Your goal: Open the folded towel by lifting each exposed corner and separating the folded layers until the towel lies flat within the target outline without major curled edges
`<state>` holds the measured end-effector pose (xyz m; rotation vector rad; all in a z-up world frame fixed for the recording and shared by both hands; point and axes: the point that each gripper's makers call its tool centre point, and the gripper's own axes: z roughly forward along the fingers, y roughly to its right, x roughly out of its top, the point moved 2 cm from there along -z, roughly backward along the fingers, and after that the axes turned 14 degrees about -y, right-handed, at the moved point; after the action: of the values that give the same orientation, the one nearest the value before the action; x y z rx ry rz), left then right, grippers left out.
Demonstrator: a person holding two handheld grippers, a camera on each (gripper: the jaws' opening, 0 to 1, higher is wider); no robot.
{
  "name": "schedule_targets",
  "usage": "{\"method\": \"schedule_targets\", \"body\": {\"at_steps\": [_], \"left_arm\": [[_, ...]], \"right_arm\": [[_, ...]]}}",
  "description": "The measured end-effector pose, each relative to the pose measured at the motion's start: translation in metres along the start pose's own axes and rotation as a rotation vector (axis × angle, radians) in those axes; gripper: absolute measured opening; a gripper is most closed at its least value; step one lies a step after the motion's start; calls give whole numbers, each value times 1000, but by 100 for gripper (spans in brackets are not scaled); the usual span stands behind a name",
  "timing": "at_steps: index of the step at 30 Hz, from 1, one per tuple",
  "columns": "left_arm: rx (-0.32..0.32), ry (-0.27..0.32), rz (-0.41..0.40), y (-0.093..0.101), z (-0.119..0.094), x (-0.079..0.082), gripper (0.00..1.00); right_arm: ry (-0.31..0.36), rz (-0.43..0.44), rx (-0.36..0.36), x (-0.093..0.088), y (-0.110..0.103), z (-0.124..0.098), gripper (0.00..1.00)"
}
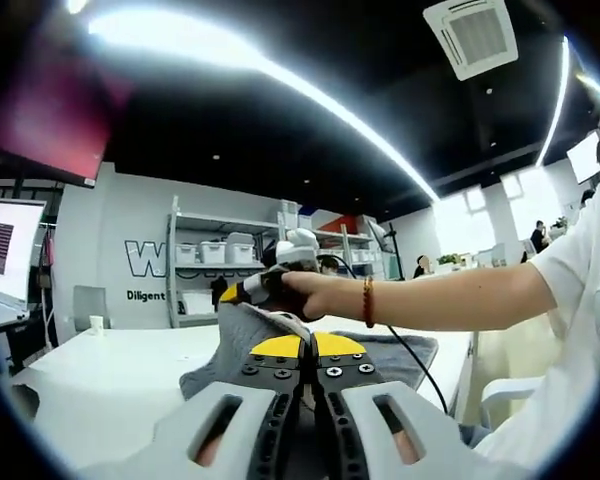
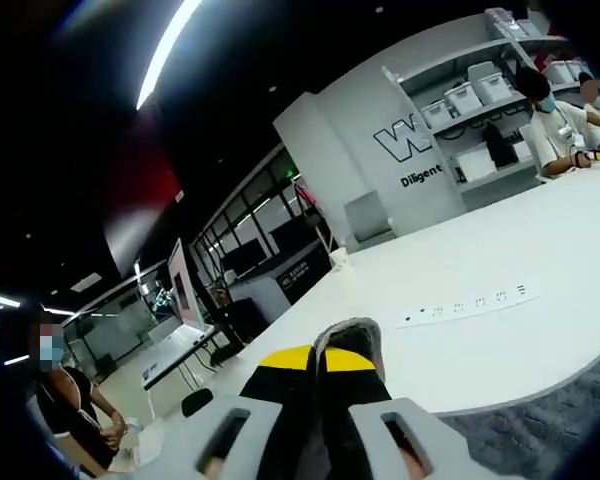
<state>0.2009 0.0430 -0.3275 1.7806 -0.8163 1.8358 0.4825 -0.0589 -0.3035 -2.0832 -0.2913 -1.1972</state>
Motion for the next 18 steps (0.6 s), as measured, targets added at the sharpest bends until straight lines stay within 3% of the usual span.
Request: {"method": "schedule_targets", "body": {"at_steps": [18], "left_arm": [[77,24,55,-22,-22,11,0]], "right_arm": [[0,-114,-10,12,-45,21,0]]}}
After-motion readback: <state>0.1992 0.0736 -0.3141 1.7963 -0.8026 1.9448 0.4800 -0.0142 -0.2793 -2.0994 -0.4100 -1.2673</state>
